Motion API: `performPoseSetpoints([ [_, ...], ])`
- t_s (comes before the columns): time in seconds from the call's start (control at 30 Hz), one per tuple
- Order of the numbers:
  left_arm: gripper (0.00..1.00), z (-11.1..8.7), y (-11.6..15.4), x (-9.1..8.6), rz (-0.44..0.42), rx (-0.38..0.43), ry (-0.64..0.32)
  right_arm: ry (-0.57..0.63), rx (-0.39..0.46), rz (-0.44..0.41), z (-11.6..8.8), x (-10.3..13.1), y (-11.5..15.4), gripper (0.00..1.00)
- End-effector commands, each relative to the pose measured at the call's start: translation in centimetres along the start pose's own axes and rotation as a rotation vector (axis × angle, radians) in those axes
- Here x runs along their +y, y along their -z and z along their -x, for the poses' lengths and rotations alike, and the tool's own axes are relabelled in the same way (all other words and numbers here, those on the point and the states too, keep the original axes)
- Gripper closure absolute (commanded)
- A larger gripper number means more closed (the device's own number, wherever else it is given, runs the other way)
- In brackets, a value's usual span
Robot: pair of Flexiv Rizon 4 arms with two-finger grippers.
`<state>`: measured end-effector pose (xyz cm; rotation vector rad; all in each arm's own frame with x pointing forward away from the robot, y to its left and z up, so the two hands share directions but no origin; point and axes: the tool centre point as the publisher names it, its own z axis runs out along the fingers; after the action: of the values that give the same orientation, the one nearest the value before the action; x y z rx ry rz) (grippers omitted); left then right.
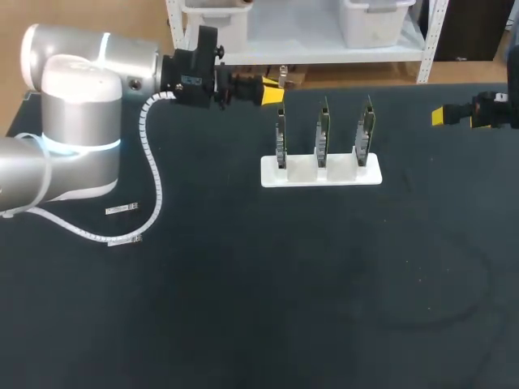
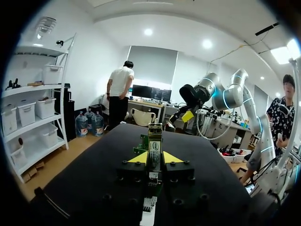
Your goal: Pick up the optical module with the left hand, and insert it into the network port with the right hand.
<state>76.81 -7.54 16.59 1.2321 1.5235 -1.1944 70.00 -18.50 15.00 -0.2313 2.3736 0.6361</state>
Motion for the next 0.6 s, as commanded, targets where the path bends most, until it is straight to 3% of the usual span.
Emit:
performPoseSetpoints([
  [0.03,1.00,0.21,-0.48,0.29,-0.004,0.000,-0.008,0.000,0.000,0.000,0.00,0.00,0.00,0.00],
  [0.6,1.00,0.34,-0.86,0.23,0.000,0.008,-0.013,0.000,0.000,0.000,0.00,0.00,0.00,0.00],
])
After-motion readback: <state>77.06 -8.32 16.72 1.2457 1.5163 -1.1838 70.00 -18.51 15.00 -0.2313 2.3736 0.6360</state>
